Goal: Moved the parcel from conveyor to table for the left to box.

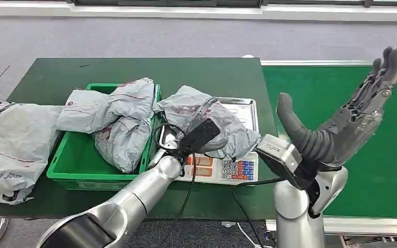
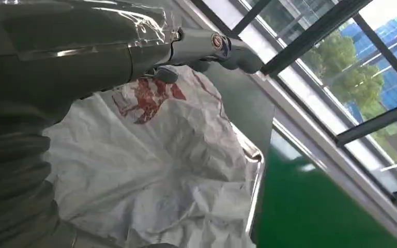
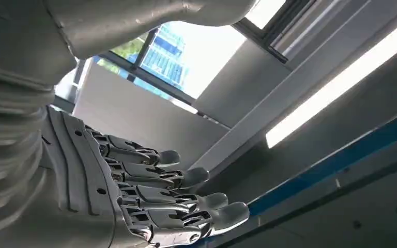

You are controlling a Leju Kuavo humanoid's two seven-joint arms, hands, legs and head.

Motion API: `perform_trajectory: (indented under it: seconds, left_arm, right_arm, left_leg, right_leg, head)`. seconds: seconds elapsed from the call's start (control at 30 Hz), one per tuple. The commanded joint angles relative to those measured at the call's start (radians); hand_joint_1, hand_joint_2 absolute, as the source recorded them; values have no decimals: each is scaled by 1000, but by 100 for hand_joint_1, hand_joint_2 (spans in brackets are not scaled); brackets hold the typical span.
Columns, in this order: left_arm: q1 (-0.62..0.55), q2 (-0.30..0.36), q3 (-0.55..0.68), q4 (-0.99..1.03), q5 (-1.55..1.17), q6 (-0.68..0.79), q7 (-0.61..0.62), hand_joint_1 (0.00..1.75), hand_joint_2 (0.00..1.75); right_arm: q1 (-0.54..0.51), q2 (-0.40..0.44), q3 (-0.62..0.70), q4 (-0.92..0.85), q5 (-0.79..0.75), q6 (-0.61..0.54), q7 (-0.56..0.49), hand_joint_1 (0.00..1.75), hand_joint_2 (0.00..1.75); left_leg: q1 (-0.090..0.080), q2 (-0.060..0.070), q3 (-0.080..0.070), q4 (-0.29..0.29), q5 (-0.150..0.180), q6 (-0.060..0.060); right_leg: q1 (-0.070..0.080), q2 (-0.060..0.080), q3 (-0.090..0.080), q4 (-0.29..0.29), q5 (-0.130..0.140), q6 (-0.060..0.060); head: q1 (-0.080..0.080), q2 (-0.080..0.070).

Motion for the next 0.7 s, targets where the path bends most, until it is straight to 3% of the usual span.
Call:
perform_trajectory:
  seconds: [0.03, 0.27, 0.7]
  left_arm:
    - [-71, 19, -163, 123, 39, 7, 60, 0, 175]
    - [-90, 19, -345, 129, 26, 14, 267, 0, 175]
    - [-90, 19, -345, 129, 26, 14, 267, 0, 175]
  right_arm:
    - [31, 3, 40, 44, 11, 1, 20, 0, 175]
    - [37, 3, 52, 29, 39, 1, 54, 0, 175]
    - [37, 3, 52, 29, 39, 1, 54, 0, 175]
  left_leg:
    - [1, 0, 4, -2, -1, 1]
    - [0, 0, 2, -1, 0, 1]
    - [0, 1, 3, -2, 0, 1]
  right_leg:
    - [1, 0, 4, -3, 0, -2]
    - [1, -1, 2, -1, 0, -2]
    - [1, 0, 3, -2, 0, -2]
  head:
    - [0, 0]
    - [0, 0]
    - [0, 0]
